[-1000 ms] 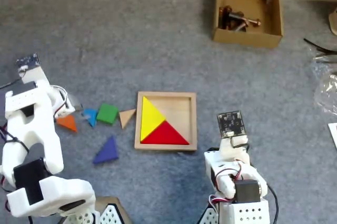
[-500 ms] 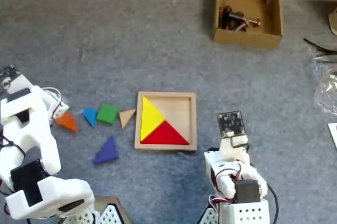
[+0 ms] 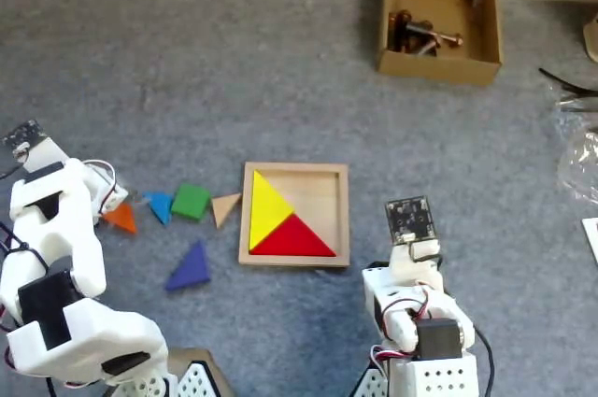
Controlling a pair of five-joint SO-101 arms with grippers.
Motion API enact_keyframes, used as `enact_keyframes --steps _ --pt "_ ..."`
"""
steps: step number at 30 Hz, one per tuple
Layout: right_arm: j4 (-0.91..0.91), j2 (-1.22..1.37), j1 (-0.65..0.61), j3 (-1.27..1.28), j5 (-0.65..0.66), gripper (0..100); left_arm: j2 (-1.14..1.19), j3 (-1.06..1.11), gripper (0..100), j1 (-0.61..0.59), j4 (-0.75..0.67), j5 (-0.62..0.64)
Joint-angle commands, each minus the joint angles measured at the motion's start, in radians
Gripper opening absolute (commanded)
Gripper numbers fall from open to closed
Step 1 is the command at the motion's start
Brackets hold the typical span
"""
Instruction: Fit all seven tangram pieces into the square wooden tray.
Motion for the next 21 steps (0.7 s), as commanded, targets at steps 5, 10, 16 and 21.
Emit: enact_keyframes --steps 5,10,16,21 --pt "-0.018 -0.008 -0.010 0.117 -0.008 0.5 -0.008 -0.007 6 0.035 -0.012 0.000" --pt "-0.018 -0.008 -0.010 0.117 -0.008 0.5 -0.008 -0.007 1 0.035 -0.012 0.000" --pt "-0.018 -0.008 -0.010 0.117 -0.008 0.5 -0.010 -0.008 1 0.035 -0.012 -0.002" --pt "-0.018 -0.008 -0.010 0.117 -0.008 0.5 -0.010 -0.074 1 0.035 -0.003 -0.080"
